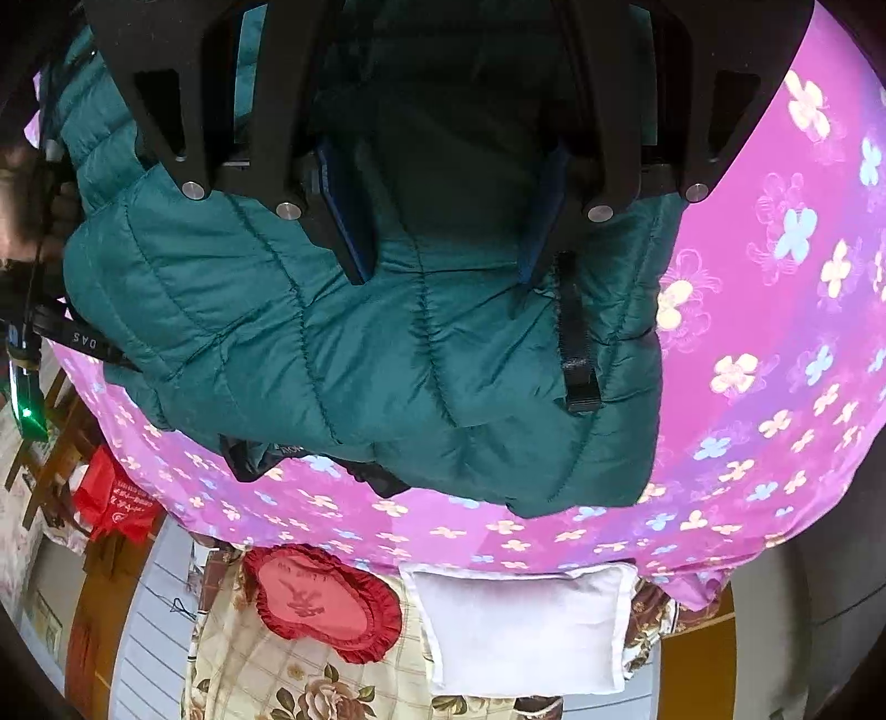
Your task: Fold large clothes
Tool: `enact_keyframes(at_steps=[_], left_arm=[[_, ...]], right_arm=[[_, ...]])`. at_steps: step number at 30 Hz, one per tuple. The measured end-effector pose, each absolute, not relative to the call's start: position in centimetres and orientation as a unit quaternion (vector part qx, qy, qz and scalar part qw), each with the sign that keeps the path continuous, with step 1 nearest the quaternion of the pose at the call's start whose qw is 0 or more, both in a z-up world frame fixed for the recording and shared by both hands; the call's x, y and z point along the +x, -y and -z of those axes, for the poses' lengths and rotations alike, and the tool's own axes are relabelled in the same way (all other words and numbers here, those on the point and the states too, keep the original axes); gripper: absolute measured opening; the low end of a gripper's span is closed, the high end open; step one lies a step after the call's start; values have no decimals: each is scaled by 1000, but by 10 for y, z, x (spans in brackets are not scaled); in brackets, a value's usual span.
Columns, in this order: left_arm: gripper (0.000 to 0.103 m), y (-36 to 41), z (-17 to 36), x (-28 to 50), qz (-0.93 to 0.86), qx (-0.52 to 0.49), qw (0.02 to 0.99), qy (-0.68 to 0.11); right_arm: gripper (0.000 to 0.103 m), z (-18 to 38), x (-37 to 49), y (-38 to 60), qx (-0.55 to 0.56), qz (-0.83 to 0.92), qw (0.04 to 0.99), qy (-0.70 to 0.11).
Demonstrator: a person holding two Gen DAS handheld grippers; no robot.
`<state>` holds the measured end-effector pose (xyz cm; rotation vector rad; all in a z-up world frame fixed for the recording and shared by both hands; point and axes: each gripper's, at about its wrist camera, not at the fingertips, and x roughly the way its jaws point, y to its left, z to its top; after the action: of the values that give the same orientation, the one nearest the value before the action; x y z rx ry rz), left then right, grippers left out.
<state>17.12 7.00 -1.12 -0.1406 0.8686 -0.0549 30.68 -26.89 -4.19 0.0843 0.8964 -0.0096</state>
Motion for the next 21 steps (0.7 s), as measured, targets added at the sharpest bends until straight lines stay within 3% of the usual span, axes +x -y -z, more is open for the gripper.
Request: enact_keyframes(at_steps=[5, 12, 16, 21], left_arm=[[55, -73, 9, 169, 26, -74, 908, -412], [55, -74, -18, 158, 22, -76, 928, -364], [55, -77, -6, 167, 14, -73, 919, -388], [58, -70, 8, 173, 6, -46, 911, -409]], right_arm=[[75, 30, 300, 265, 23, 32, 903, -428], [75, -34, 221, 212, 35, -12, 938, -344], [88, -7, 201, 176, 7, -43, 927, -373], [97, 25, 203, 170, -3, -56, 914, -401]])
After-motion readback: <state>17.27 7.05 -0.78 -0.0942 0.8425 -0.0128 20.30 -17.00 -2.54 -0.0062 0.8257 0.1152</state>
